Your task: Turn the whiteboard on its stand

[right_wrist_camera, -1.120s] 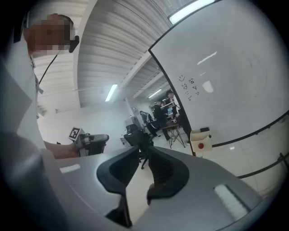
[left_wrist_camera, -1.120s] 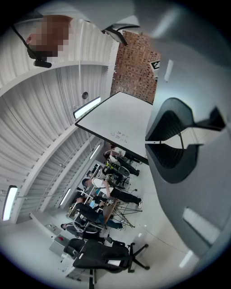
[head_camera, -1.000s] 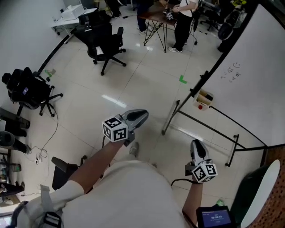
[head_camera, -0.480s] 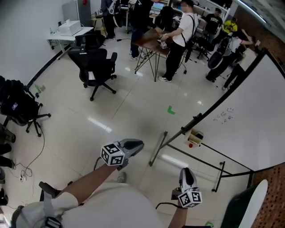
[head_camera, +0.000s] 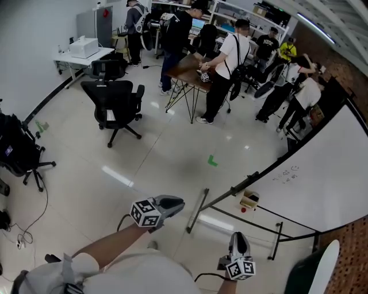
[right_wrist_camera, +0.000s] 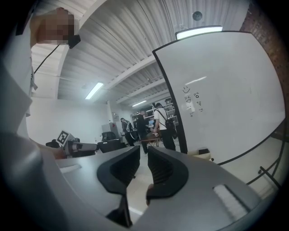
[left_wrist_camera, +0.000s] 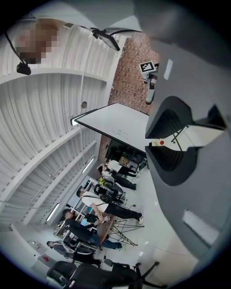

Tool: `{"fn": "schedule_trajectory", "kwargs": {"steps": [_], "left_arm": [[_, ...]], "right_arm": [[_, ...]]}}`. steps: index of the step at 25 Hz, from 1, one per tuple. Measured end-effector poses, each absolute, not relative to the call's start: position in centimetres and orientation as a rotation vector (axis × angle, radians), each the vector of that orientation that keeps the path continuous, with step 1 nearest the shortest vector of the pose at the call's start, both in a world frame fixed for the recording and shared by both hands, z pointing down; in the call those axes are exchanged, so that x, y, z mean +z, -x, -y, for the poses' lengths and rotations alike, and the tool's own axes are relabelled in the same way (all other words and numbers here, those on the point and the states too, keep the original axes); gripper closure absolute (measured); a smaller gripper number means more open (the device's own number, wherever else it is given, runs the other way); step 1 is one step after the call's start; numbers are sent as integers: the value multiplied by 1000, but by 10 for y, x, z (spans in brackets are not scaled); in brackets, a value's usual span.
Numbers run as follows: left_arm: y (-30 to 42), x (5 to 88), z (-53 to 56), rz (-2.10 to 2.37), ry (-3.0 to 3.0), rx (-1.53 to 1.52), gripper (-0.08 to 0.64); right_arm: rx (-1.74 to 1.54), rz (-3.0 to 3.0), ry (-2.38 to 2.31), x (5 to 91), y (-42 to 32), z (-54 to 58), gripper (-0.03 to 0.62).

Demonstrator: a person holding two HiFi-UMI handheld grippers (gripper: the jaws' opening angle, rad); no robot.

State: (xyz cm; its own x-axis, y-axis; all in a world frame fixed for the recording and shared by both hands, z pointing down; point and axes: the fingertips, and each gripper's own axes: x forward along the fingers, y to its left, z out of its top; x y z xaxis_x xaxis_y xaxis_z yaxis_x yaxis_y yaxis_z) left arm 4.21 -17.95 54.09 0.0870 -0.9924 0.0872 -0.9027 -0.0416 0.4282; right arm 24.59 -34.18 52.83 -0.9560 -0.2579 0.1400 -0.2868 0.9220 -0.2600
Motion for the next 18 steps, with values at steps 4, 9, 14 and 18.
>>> {"fn": "schedule_trajectory", "kwargs": {"steps": [4,9,14,18], "left_arm": [[-40,545,184,1847,-2020,-335,488],[-35,546,188,1837,-2041,-344,483],[-37,550,194,1822,-2053,-341,482],[-40,557,204,1820,-2056,-313,480]], "right_arm": [[409,2960,-467,535,-250,348,531],[381,2931,-506,534,-255,355,531],[358,2904,-544,533,-259,364,531],[347,2896,-536,536,-260,374,531]]}}
